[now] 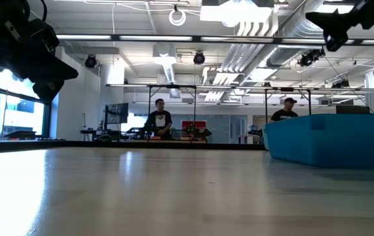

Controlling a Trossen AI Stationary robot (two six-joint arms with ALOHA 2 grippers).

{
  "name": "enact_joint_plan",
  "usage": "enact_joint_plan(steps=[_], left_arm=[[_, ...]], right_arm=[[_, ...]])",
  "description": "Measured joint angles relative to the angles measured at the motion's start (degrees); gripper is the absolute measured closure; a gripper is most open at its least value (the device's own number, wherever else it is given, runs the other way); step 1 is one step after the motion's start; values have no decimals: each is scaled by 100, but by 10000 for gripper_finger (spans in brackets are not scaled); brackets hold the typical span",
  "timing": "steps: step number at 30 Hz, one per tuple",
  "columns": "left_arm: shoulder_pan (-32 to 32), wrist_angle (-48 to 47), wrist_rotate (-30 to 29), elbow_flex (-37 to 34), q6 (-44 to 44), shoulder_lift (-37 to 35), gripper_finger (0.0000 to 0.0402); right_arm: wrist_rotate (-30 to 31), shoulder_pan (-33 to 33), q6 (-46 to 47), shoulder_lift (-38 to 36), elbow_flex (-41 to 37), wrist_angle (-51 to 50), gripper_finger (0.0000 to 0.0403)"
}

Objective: Sort & place blocks by color
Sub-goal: Return to Home Position

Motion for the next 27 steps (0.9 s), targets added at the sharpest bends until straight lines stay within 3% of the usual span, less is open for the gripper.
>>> enact_joint_plan(steps=[8,16,27], left_arm=[[0,0,0,0,0,0,397],[-2,-45,6,4,0,15,397],[-2,-48,6,4,-2,17,397]], right_arm=[[-365,0,-461,-1403,-895,63,156],[-970,-4,-276,-1388,-1389,404,156],[-928,-4,-254,-1383,-1617,379,156]])
